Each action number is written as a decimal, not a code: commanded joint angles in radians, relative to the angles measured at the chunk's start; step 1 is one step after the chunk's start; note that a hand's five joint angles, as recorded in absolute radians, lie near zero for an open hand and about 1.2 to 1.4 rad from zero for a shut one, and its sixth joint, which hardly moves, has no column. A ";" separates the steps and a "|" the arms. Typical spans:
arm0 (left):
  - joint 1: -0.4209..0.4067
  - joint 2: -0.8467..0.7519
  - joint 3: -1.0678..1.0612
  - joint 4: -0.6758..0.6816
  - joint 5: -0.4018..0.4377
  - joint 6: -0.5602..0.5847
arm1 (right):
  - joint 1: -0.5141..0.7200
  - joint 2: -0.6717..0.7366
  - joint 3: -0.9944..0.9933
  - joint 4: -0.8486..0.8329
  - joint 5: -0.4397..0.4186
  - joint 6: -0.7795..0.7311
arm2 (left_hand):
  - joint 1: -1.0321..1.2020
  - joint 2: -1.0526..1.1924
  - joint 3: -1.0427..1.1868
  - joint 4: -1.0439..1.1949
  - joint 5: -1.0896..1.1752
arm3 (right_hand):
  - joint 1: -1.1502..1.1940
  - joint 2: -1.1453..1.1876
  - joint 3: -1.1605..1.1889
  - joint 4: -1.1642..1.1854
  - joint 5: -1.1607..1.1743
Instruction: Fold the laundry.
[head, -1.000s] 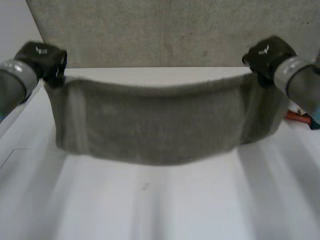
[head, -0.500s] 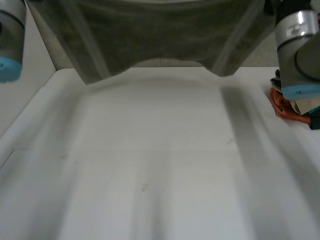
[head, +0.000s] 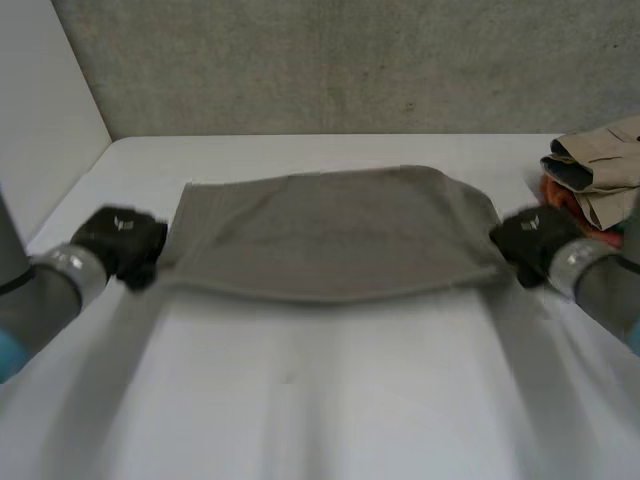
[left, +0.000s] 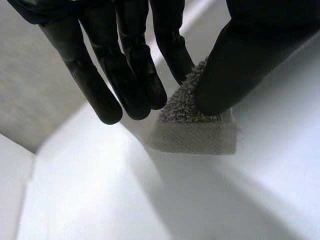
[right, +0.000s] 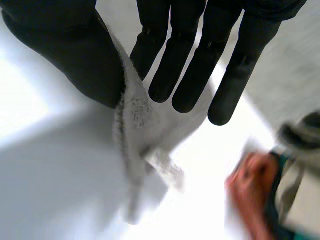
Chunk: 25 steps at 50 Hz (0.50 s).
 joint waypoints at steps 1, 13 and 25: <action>0.046 0.149 -0.186 -0.253 -0.001 0.237 | -0.074 -0.140 0.135 0.341 -0.010 -0.286 | 0.255 0.201 0.205 0.194 0.235 | 0.249 0.213 0.202 0.200 0.213; -0.018 0.157 -0.018 -0.313 -0.021 0.224 | -0.045 -0.128 0.098 0.213 -0.015 -0.280 | 0.255 0.201 0.205 0.194 0.235 | 0.249 0.213 0.202 0.200 0.213; -0.086 -0.208 0.456 -0.132 -0.140 0.046 | 0.046 0.153 -0.186 -0.129 0.105 -0.055 | 0.255 0.201 0.205 0.194 0.235 | 0.249 0.213 0.202 0.200 0.213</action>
